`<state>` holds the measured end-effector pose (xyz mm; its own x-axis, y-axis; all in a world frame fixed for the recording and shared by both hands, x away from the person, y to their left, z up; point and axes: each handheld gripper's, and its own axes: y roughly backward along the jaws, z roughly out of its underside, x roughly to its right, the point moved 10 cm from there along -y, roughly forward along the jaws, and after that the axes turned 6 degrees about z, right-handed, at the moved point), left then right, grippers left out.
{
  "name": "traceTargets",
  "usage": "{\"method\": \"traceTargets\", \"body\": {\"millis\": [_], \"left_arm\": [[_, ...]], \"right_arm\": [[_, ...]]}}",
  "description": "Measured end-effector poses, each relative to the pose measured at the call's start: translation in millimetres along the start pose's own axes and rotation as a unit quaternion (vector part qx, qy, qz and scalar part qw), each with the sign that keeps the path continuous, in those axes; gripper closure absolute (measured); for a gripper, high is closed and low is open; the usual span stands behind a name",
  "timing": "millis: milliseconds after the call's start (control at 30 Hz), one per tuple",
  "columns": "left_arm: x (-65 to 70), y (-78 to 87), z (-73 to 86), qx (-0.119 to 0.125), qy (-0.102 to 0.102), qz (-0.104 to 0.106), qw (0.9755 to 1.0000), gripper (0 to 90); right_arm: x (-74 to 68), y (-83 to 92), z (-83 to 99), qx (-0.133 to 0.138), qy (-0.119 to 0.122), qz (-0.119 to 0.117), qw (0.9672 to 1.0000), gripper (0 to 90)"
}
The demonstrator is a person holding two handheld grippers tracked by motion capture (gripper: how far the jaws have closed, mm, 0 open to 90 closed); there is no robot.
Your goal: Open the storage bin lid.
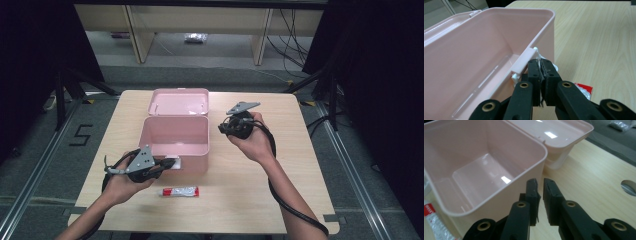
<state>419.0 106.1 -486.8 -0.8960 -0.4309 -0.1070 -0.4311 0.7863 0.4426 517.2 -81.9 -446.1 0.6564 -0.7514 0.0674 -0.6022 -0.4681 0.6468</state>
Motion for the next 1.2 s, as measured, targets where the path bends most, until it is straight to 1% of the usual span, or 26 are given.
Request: {"method": "traceTargets", "body": {"millis": [100,133,167,200,233,267,300,367,433,467,500,600,667,733,767,800,833,867,933,967,1000,1033,1067,1100,1167,1200], "left_arm": [[0.1,1.7,-3.9,0.005,0.000,0.000,1.0000,85.4],[0.1,2.3,-5.1,0.006,-0.001,0.001,1.0000,85.2],[0.7,2.8,-7.0,0.009,-0.001,0.001,1.0000,84.9],[1.3,2.9,-8.5,0.014,-0.001,0.002,0.9999,84.4],[1.5,4.1,-9.2,0.012,-0.004,0.001,0.9999,84.1],[2.7,5.4,-10.9,0.015,-0.003,0.002,0.9999,83.7],[4.2,6.4,-12.7,0.020,-0.002,0.003,0.9998,83.1],[8.8,8.6,-15.0,0.024,-0.006,0.011,0.9996,80.6],[15.8,10.5,-15.5,0.023,-0.011,0.025,0.9994,77.6],[17.7,11.5,-14.6,0.018,-0.016,0.028,0.9993,75.6],[20.3,12.2,-14.3,0.016,-0.019,0.032,0.9992,74.2],[28.5,12.1,-11.0,0.003,-0.024,0.054,0.9983,67.5],[33.6,11.9,-8.2,-0.013,-0.028,0.066,0.9973,62.8],[38.2,10.5,-6.1,-0.024,-0.032,0.079,0.9960,59.4],[39.0,9.9,-4.7,-0.033,-0.037,0.082,0.9954,58.3],[41.4,8.4,-3.8,-0.037,-0.036,0.089,0.9947,57.4],[43.1,7.2,-2.5,-0.044,-0.040,0.093,0.9939,56.8],[44.9,5.4,0.6,-0.059,-0.049,0.102,0.9918,56.3],[47.8,2.8,3.6,-0.070,-0.054,0.110,0.9901,55.6],[48.0,1.4,6.5,-0.082,-0.061,0.112,0.9885,55.5],[49.6,-0.7,8.6,-0.087,-0.059,0.118,0.9874,55.4],[49.8,-3.2,11.2,-0.093,-0.059,0.117,0.9870,55.4],[49.4,-5.1,14.7,-0.103,-0.064,0.118,0.9856,55.2],[48.7,-6.7,18.5,-0.115,-0.072,0.116,0.9839,55.3],[48.7,-10.2,24.4,-0.131,-0.074,0.117,0.9816,55.2],[48.2,-10.9,27.6,-0.143,-0.080,0.117,0.9795,55.1]], "right_arm": [[-4.7,4.1,12.0,-0.010,-0.001,-0.016,0.9998,82.5],[-2.6,3.0,13.7,-0.001,0.018,-0.018,0.9997,82.3],[-5.1,3.4,17.3,-0.002,0.004,-0.021,0.9998,82.2],[-4.6,4.0,21.7,-0.001,0.015,-0.025,0.9996,82.1],[-5.7,3.2,23.4,0.004,0.009,-0.022,0.9997,81.9],[-5.2,4.7,26.7,-0.006,0.017,-0.025,0.9995,81.5],[-7.2,6.1,30.7,-0.012,0.006,-0.025,0.9996,81.3],[-10.6,4.7,35.8,-0.006,0.012,-0.028,0.9995,80.1],[-14.6,7.2,45.3,-0.022,0.009,-0.033,0.9992,78.8],[-15.3,5.2,46.6,-0.009,0.018,-0.036,0.9991,78.6],[-14.7,6.1,48.4,-0.010,0.021,-0.033,0.9992,78.4],[-17.7,9.1,59.1,-0.024,0.005,-0.036,0.9991,77.8],[-17.3,11.1,65.4,-0.030,0.011,-0.036,0.9988,77.4],[-17.6,12.6,69.9,-0.032,0.020,-0.040,0.9985,77.1],[-18.6,12.3,71.5,-0.029,0.008,-0.036,0.9989,77.0],[-17.5,13.1,72.6,-0.027,0.015,-0.035,0.9989,76.9],[-18.5,16.5,74.7,-0.037,0.013,-0.041,0.9984,76.9],[-17.2,17.8,75.4,-0.036,0.012,-0.037,0.9986,76.8],[-17.2,18.2,75.3,-0.025,0.013,-0.039,0.9988,76.6],[-15.7,18.2,74.9,-0.019,0.023,-0.037,0.9989,76.5],[-16.8,19.8,76.3,-0.023,0.015,-0.039,0.9989,76.5],[-16.6,20.6,77.6,-0.025,0.011,-0.035,0.9990,76.4],[-15.6,22.4,79.1,-0.033,0.013,-0.037,0.9987,76.4],[-16.1,22.0,78.9,-0.027,0.018,-0.040,0.9987,76.3],[-15.5,23.6,80.4,-0.027,0.016,-0.037,0.9988,76.1],[-15.4,23.8,80.9,-0.024,0.020,-0.037,0.9988,76.1]]}}
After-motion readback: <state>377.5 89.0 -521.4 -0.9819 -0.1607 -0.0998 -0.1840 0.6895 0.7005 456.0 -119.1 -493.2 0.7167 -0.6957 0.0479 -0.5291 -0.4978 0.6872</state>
